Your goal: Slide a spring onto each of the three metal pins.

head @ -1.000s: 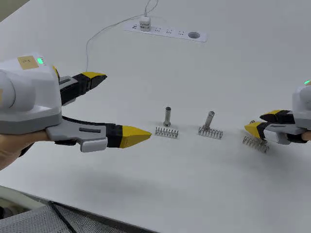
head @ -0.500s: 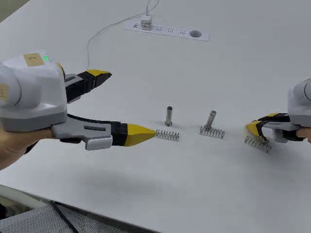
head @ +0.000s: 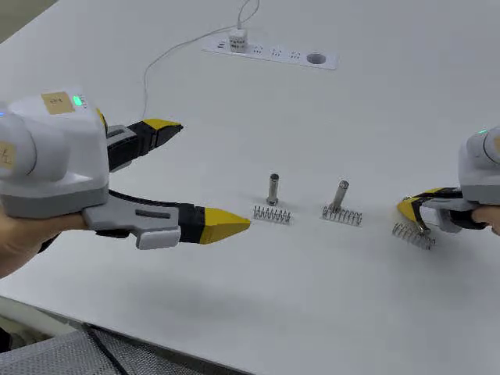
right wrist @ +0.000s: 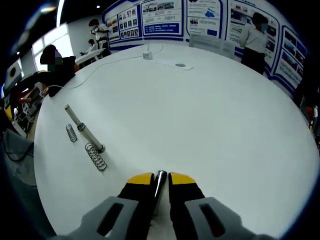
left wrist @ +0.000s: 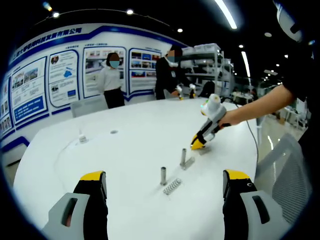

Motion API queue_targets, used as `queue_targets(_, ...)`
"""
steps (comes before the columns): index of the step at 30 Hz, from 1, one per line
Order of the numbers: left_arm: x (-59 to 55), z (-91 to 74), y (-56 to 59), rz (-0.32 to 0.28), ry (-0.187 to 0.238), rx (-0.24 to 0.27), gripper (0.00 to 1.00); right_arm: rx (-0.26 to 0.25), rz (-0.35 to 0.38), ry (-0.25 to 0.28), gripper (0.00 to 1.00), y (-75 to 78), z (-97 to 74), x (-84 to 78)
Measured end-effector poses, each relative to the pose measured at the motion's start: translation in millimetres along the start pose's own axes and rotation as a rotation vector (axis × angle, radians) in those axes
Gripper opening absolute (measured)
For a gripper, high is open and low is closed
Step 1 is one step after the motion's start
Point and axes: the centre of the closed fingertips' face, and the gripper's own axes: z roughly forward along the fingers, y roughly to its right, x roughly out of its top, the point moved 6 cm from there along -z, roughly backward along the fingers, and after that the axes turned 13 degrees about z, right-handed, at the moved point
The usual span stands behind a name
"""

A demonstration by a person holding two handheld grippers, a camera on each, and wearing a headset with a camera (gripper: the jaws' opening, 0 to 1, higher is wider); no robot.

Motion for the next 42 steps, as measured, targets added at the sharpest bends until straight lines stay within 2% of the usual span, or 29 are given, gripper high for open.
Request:
queue_targets(13,3.1,-3.8,6.2,0.001,0.004,0.005,0.98,-0.034,0.052,-0.03,0.08,-1.2,0.6,3.4)
queue_targets(22,7.9,-8.8,7.1,0.008,0.006,0.018,0.98,-0.037,0.049,-0.03,0.07,-3.2,-0.7,2.8)
queue_targets(25,9.1,-10.5,7.2,0.01,0.006,0.022,0.98,-0.037,0.043,-0.012,0.07,-4.5,-3.1,2.2)
queue_targets(32,10.6,-10.9,11.6,0.013,0.007,0.023,0.98,-0.015,0.089,0.044,0.07,-5.2,-13.1,4.4)
queue_targets(38,15.6,-10.0,15.8,0.006,0.025,0.018,0.98,-0.006,0.102,0.084,0.07,-3.9,-21.0,4.9)
queue_targets(42,19.5,-10.9,14.4,0.022,0.026,0.02,0.99,-0.003,0.092,0.103,0.07,-4.7,-25.4,4.8)
